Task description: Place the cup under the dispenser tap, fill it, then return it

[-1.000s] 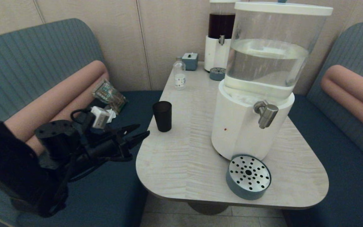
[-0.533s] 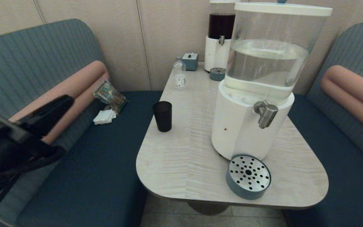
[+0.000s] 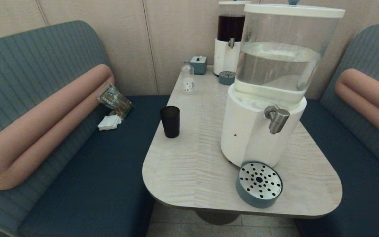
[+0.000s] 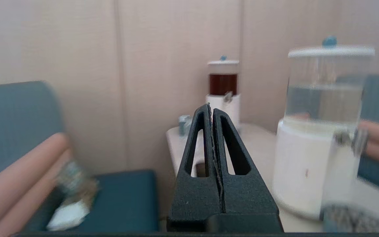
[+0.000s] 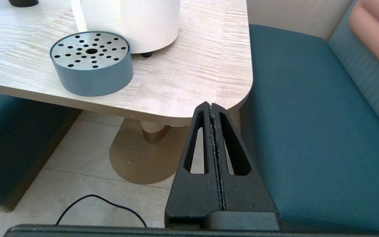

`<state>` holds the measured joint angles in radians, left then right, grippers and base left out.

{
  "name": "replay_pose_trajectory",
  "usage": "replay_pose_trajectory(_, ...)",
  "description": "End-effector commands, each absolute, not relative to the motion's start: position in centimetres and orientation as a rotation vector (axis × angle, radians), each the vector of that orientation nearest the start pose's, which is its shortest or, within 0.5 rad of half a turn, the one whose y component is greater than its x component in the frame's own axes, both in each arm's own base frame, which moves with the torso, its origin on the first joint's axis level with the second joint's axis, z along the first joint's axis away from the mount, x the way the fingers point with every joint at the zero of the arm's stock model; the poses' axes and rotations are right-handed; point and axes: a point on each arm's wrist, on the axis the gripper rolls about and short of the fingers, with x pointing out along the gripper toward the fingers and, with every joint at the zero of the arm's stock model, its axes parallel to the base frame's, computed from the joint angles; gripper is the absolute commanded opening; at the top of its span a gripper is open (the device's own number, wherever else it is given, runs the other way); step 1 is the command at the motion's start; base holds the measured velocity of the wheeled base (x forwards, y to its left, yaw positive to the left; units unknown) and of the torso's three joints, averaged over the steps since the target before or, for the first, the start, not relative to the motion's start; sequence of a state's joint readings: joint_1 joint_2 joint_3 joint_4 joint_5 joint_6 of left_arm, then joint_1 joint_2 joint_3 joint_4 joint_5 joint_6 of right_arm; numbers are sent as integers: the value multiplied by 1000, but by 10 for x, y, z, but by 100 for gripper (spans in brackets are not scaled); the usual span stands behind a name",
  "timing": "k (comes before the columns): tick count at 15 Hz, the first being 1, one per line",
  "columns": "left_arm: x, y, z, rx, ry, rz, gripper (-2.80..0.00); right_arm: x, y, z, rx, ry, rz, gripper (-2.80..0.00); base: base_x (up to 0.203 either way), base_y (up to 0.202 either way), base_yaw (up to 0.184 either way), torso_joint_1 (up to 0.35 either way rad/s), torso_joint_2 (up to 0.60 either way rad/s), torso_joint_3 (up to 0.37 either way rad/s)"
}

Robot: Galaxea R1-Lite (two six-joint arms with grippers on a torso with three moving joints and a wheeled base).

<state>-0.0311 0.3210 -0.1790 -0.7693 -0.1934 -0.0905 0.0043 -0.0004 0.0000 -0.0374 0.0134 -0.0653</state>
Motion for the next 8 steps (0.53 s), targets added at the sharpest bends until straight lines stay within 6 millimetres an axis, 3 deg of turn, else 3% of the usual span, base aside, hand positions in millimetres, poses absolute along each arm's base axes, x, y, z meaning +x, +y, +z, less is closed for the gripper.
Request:
replay_pose_trajectory(1,-54,-3,169,-6,-647,-216,-280,-22,0,76,-66,-27,18,-280,0,0,0,0,0,0)
replay_pose_trajectory(4,-27,-3,104,71,-291,-105,-280,-22,0,76,-66,-27,18,-280,0,0,0,0,0,0)
replay_pose_trajectory(8,-23,-1,71,131,49,-19,-280,-22,0,76,-66,-27,18,-280,0,0,0,0,0,0)
